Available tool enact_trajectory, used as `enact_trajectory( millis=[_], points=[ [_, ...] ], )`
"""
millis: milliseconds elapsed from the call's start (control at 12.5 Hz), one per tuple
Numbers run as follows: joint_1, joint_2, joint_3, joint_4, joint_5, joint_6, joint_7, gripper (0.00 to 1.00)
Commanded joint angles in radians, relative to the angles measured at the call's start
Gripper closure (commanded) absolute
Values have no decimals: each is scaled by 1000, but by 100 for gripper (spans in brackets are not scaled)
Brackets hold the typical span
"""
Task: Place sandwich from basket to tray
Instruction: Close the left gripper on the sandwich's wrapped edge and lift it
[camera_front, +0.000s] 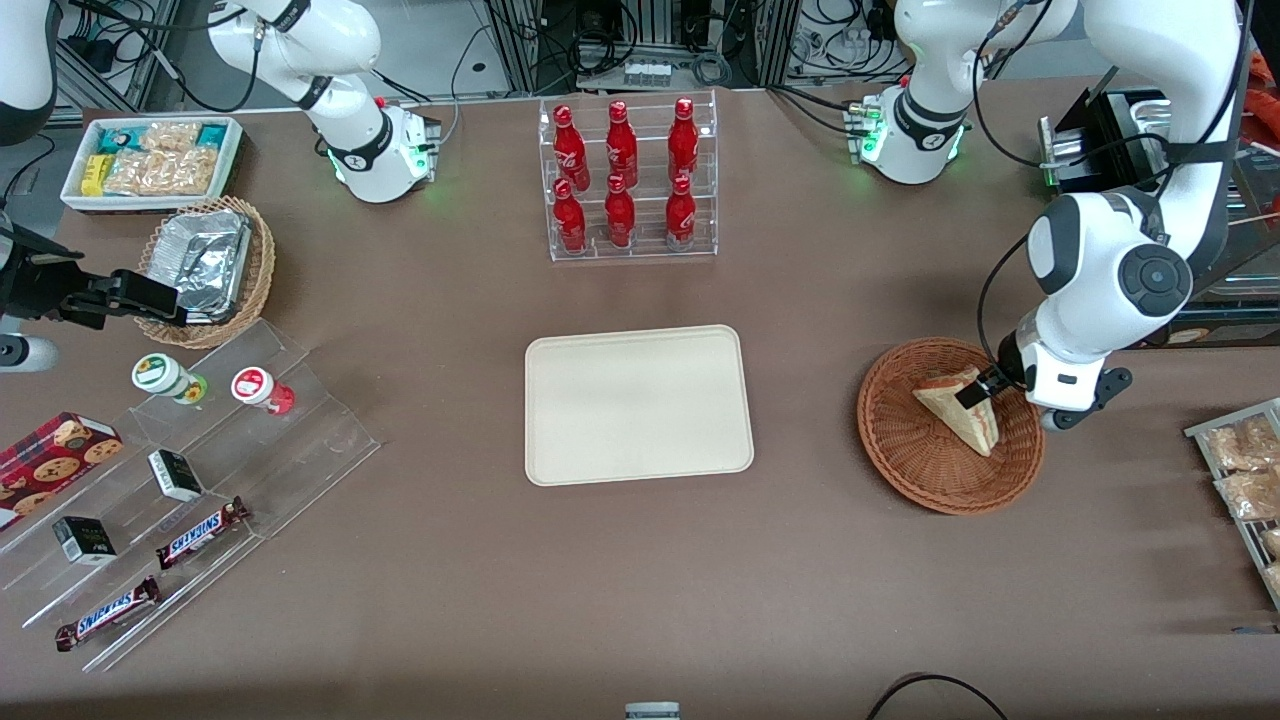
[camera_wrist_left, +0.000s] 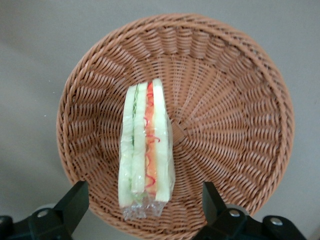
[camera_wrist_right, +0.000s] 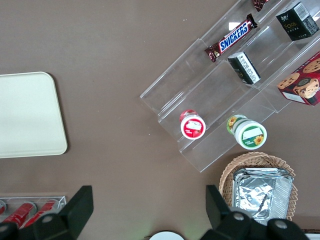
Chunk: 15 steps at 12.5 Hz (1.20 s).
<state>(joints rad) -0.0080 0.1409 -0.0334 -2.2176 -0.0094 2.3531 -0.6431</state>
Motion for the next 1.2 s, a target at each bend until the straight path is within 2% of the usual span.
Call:
enact_trajectory(
  millis=[0,957,1036,1116],
  points=[
    [2,-34,-2,-104,-6,124,-49,0],
    [3,69,-3,-125,-11,219,-52,0],
    [3,69,-3,-125,-12,219,-53,11],
    [3,69,-3,-125,-21,218,-55,42]
  ],
)
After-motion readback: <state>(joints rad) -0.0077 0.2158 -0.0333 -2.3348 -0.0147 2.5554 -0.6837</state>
